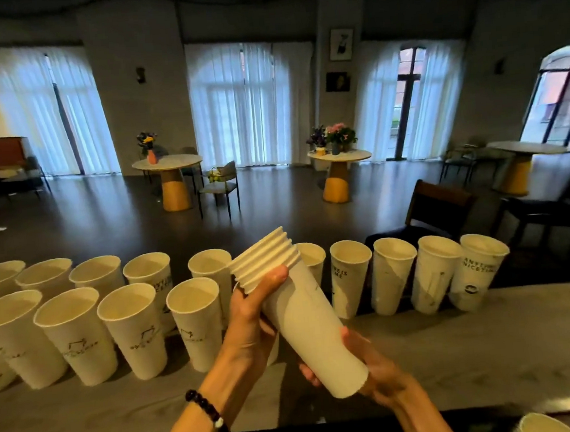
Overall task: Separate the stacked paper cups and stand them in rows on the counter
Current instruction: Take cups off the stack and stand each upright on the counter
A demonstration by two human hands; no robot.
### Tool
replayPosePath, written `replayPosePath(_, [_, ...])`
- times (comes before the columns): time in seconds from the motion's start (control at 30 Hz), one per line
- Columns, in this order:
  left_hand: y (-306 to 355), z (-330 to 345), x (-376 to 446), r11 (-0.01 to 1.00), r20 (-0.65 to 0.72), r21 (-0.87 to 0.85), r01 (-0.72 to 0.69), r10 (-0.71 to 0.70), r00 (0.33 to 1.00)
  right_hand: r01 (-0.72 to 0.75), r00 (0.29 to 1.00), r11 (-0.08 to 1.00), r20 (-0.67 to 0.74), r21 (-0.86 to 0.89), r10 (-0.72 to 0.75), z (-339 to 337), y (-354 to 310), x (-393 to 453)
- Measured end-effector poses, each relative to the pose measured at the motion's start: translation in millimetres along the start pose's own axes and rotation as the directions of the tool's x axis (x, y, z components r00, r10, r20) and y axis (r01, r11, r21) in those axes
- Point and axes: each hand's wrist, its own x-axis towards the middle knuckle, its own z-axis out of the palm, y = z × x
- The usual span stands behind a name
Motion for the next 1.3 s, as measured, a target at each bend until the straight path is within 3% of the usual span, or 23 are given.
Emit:
replayPosePath(0.17, [-5, 3, 0, 0.991, -0.006, 0.113, -0.070, 0.071, 0.997, -0.045, 0.993, 0.877, -0.119, -0.478, -0.014, -22, 0, -3])
replayPosePath(0.27, [4, -4, 4, 0.982, -0.046, 0.131, -0.139, 0.146, 0.988, -0.020, 0.979, 0.792, -0.174, -0.610, -0.109, -35, 5, 3])
replayPosePath(0.37, [29, -15, 12, 0.978, -0.106, 0.037, -0.206, 0.209, 0.972, 0.009, 0.923, 0.726, -0.273, -0.687, -0.270, -48, 16, 9])
replayPosePath(0.57, [69, -32, 20, 0.917, -0.277, -0.156, -0.367, 0.316, 0.907, -0.053, 0.811, 0.832, -0.510, -0.552, -0.287, -57, 38, 38])
replayPosePath(0.83, [59, -45, 26, 0.924, -0.356, -0.240, -0.297, 0.201, 0.913, -0.094, 0.754, 0.826, -0.581, -0.555, -0.305, -53, 54, 86])
replayPosePath(1.07, [33, -21, 20, 0.964, -0.209, -0.185, -0.192, 0.152, 0.966, -0.029, 0.826, 0.784, -0.456, -0.620, -0.330, -60, 50, 77])
replayPosePath(1.13, [25, -11, 20, 0.975, -0.141, -0.151, -0.165, 0.144, 0.979, -0.005, 0.786, 0.829, -0.515, -0.559, -0.342, -69, 42, 61])
replayPosePath(1.23, [8, 13, 22, 0.992, -0.025, -0.066, -0.104, 0.102, 0.994, 0.108, 0.660, 0.823, -0.579, -0.558, -0.479, -72, 16, 37])
replayPosePath(1.27, [1, 26, 21, 0.996, 0.021, -0.041, -0.073, 0.074, 0.997, 0.123, 0.648, 0.838, -0.597, -0.532, -0.474, -71, 5, 27])
replayPosePath(1.3, [-4, 37, 22, 0.999, 0.060, -0.021, -0.048, 0.049, 0.997, 0.119, 0.680, 0.862, -0.592, -0.492, -0.432, -70, -3, 21])
